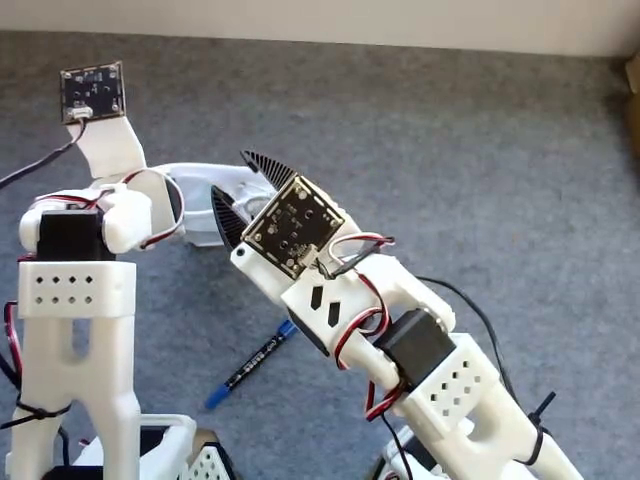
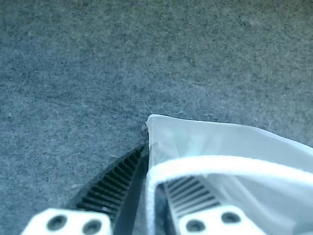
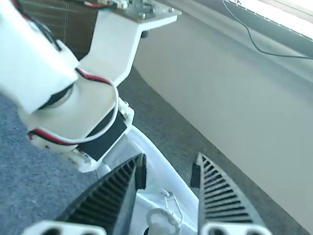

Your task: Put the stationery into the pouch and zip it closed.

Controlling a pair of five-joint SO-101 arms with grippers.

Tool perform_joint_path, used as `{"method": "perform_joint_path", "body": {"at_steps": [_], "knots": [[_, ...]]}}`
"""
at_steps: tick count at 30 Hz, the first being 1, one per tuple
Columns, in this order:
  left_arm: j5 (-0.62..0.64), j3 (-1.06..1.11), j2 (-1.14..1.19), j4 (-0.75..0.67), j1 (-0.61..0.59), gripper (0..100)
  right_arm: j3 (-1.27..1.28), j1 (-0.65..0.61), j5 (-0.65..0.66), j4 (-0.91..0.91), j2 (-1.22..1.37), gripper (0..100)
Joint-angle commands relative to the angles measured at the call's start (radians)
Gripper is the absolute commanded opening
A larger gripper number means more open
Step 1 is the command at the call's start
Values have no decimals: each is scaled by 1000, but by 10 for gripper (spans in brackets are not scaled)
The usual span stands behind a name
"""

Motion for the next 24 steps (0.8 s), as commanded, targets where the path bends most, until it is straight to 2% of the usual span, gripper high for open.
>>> {"method": "perform_joint_path", "body": {"at_steps": [1,7,17,21,24], "knots": [[9,67,41,-29,-45,7,-51,-19,6,73,-16,149],[11,67,41,-29,-51,7,-127,-68,5,193,-117,149],[11,70,41,-31,-51,7,-119,-64,5,211,-197,149],[11,76,41,-46,-51,7,-128,-64,3,315,-228,149],[11,76,44,-52,-51,7,-122,-64,-72,355,-254,149]]}}
